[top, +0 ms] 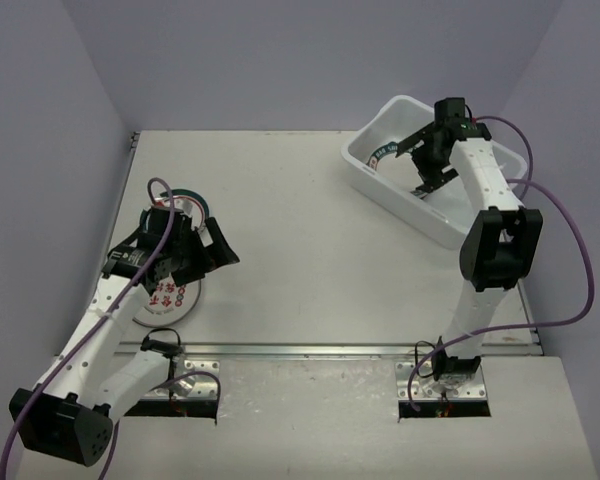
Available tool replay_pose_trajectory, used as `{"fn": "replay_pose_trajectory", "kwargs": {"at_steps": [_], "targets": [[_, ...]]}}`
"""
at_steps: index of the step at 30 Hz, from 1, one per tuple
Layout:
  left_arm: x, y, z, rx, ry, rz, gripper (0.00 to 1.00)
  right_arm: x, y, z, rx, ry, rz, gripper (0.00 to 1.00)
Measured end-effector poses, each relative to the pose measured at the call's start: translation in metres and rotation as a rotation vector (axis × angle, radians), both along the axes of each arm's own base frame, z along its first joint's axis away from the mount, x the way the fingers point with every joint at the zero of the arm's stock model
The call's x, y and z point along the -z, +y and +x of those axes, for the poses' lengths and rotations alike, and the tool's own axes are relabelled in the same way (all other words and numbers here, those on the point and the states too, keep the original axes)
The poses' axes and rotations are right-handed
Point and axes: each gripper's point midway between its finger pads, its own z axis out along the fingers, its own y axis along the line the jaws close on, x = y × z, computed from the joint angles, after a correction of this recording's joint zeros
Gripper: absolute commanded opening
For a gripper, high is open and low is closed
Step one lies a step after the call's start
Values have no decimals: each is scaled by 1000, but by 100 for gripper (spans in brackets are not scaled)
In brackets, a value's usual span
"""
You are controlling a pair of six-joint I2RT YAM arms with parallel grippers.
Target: Place the plates into the plastic bin on the countertop
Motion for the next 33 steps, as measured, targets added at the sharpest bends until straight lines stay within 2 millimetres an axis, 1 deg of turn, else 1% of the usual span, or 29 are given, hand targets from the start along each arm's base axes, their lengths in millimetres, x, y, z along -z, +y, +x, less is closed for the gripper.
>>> {"fn": "replay_pose_trajectory", "kwargs": {"at_steps": [2,3,5,6,7,9,11,12,13,14,15,16,18,20,21,22,23,25,27,28,30,33], "targets": [[-8,4,7,-14,-23,22,100,-15,18,3,-102,-61,-26,99],[-15,7,10,-24,-36,37,100,-28,31,4,-162,-109,-41,99],[-39,13,17,-46,-80,63,100,-63,63,0,-285,-227,-66,99],[-56,14,22,-54,-116,69,100,-87,80,-5,-346,-305,-70,99],[-76,16,28,-65,-163,74,100,-112,100,-15,-410,-390,-65,99],[-116,21,38,-91,-262,80,100,-162,136,-48,-534,-559,-37,99],[-146,26,40,-121,-337,85,100,-194,159,-79,-628,-674,1,99],[-158,31,39,-147,-360,95,100,-203,171,-90,-665,-731,24,99],[-170,36,37,-174,-386,102,100,-208,182,-100,-703,-777,51,99],[-181,41,35,-204,-415,105,100,-206,193,-110,-740,-804,83,99],[-192,46,32,-235,-446,106,100,-195,206,-118,-777,-821,119,99],[-202,52,28,-266,-480,105,100,-179,220,-125,-812,-820,154,99],[-219,62,15,-325,-550,95,100,-129,250,-137,-885,-751,213,99],[-230,70,3,-365,-601,85,100,-69,285,-151,-964,-627,259,99],[-236,73,-3,-381,-626,78,100,-43,302,-160,-1005,-570,278,99],[-242,76,-10,-397,-654,69,100,-19,320,-169,-1045,-521,294,99],[-248,79,-16,-411,-680,61,100,0,337,-179,-1082,-482,310,97],[-259,83,-23,-432,-713,50,100,31,369,-198,-1146,-429,337,94],[-259,83,-23,-439,-711,47,100,55,400,-218,-1205,-384,375,92],[-256,83,-22,-437,-702,47,100,65,417,-224,-1226,-378,395,92],[-246,80,-20,-427,-666,51,100,84,444,-229,-1244,-380,428,88],[-232,78,-19,-414,-616,59,100,117,467,-233,-1238,-327,465,86]]}}
